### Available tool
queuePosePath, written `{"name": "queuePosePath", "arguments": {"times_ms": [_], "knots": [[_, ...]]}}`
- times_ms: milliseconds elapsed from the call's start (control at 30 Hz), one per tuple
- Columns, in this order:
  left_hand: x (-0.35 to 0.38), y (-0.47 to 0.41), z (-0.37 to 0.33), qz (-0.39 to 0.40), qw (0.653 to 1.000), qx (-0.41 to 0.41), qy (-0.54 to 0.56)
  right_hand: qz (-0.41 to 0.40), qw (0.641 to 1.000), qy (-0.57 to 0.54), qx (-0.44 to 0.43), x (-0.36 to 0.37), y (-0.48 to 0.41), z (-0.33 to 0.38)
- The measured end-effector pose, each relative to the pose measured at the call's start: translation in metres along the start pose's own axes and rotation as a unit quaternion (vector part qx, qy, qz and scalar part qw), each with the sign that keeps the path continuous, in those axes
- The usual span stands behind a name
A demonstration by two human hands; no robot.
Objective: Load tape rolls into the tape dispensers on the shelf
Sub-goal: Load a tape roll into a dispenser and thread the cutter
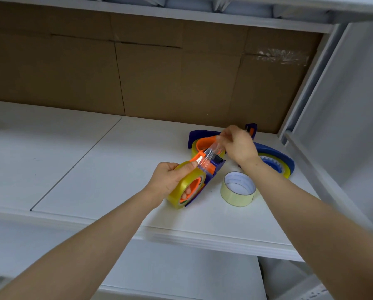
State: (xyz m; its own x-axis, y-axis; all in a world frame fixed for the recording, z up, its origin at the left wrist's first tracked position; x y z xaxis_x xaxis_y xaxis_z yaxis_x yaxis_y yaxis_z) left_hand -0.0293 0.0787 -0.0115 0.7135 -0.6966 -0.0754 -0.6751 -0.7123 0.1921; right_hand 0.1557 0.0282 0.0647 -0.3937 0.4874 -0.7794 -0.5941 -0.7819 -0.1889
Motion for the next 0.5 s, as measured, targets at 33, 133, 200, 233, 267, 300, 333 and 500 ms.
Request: {"name": "queuePosePath", "arguments": {"times_ms": [33, 133, 200, 233, 267, 300, 333, 500], "knots": [[0.002, 0.000, 0.000, 0.002, 1.000, 0.003, 0.000, 0.008, 0.996, -0.069, 0.051, 0.005, -0.002, -0.011], [0.006, 0.001, -0.003, 0.009, 1.000, 0.014, -0.001, -0.017, 0.982, -0.134, 0.135, 0.011, -0.005, -0.024], [0.007, 0.002, -0.003, 0.009, 1.000, 0.016, -0.011, -0.074, 0.987, -0.043, 0.133, -0.013, -0.005, -0.017], [0.006, 0.002, -0.003, 0.004, 1.000, 0.017, -0.013, -0.100, 0.987, -0.009, 0.127, -0.027, -0.006, -0.014], [0.004, 0.001, -0.003, -0.004, 1.000, 0.018, -0.013, -0.102, 0.987, -0.002, 0.123, -0.037, -0.010, -0.013], [0.002, 0.001, -0.003, -0.010, 1.000, 0.019, -0.014, -0.082, 0.989, -0.015, 0.124, -0.040, -0.016, -0.015], [0.001, 0.000, -0.003, -0.014, 1.000, 0.020, -0.020, -0.047, 0.990, -0.037, 0.130, -0.039, -0.018, -0.017], [0.003, -0.003, -0.005, -0.015, 0.999, 0.027, -0.031, 0.124, 0.959, -0.179, 0.182, 0.004, 0.002, -0.029]]}}
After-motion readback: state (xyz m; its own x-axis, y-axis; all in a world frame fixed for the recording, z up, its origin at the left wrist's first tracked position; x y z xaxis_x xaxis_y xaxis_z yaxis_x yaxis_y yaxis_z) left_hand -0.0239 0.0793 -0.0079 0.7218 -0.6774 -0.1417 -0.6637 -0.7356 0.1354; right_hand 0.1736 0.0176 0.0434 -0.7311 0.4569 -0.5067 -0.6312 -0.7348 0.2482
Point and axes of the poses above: each hand's wrist, its own y-axis away from the middle knuckle, its own x-axis out of the palm, z = x × y, the point moved 10 cm from there along -y, towards the middle knuckle, and after that the axes turned 4 degrees about z, right-handed, at the moved point
